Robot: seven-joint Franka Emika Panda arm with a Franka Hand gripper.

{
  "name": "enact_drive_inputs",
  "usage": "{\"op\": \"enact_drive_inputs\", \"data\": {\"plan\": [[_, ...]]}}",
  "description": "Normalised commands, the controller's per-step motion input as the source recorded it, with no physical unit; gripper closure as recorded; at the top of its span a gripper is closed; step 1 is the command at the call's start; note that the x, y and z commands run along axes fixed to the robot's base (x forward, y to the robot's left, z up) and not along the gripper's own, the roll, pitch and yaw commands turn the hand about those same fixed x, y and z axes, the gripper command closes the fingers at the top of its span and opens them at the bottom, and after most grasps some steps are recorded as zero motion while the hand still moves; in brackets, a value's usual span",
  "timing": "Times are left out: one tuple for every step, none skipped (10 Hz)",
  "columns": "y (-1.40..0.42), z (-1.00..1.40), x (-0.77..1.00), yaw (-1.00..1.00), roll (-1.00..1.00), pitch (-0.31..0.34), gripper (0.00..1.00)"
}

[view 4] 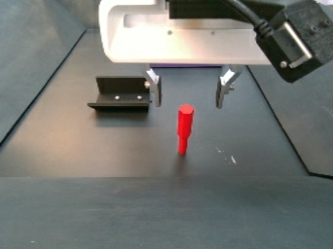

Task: Pick up the red object. Move up. Move to above the board. Insert the red object.
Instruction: Pick up the red object.

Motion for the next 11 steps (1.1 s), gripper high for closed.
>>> {"op": "enact_drive_inputs", "data": {"plan": [[0.10, -0.18, 0.00, 0.00, -0.14, -0.099, 0.00], [0.12, -0.25, 0.05, 0.00, -0.12, -0.103, 0.00], [0.18, -0.28, 0.15, 0.00, -0.08, -0.084, 0.00], [0.22, -0.33, 0.12, 0.00, -0.04, -0.084, 0.00], [0.20, -0.33, 0.07, 0.00, -0.03, -0.091, 0.00], [0.00, -0.14, 0.02, 0.00, -0.10, -0.074, 0.00], [0.00, -0.04, 0.00, 0.00, -0.11, -0.033, 0.00], [-0.02, -0.06, 0.00, 0.00, -0.14, -0.050, 0.00], [0.00, -0.16, 0.00, 0.00, -0.15, -0.096, 0.00], [0.00, -0.17, 0.00, 0.00, -0.15, -0.103, 0.00], [0.00, -0.19, 0.00, 0.00, -0.16, -0.109, 0.00]]}}
